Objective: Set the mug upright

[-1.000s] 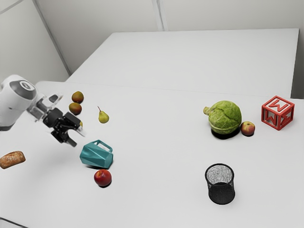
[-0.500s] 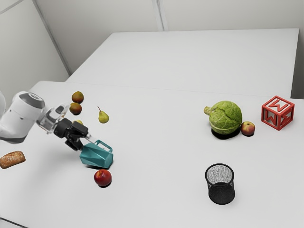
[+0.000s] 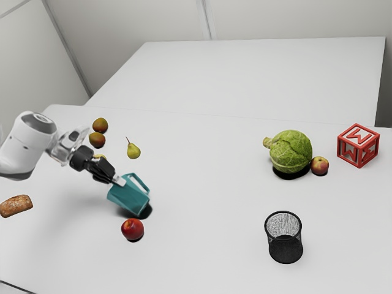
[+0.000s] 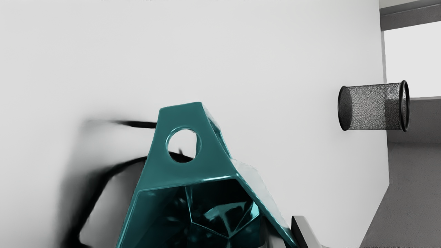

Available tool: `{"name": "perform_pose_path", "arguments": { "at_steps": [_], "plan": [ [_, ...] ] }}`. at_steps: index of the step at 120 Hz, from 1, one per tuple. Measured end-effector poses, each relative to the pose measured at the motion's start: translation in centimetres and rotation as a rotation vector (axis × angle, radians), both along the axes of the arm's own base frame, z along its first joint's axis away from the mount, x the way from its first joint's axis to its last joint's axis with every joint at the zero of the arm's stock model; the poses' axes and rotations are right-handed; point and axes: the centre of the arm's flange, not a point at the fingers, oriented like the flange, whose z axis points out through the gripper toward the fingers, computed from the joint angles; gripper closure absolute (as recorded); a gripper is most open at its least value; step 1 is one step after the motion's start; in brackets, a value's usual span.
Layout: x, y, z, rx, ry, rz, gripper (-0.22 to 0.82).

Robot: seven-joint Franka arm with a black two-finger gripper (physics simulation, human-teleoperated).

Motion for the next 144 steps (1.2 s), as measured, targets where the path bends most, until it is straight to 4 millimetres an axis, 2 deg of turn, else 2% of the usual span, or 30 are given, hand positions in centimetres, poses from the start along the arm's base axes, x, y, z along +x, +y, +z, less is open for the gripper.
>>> {"name": "perform_pose_path", "arguments": {
  "at_steps": [21,35,50,67,84,112,121,144],
  "plan": [
    [0.1,-0.1,0.9,0.021,-0.035,-0.018,0.76],
    [1.1,-1.2,1.9,0.106,-0.059,-0.056,0.78],
    [3.2,-3.3,3.1,0.282,-0.079,-0.148,0.78],
    [4.2,-5.2,6.5,0.472,-0.112,-0.207,0.79],
    [4.9,-7.0,7.2,0.652,-0.094,-0.255,0.79],
    [6.2,-10.6,6.9,0.855,-0.104,-0.257,0.79],
    [6.2,-11.5,5.8,0.890,-0.092,-0.244,0.79],
    [5.3,-11.3,3.3,0.927,-0.039,-0.151,0.78]
  ]
}}
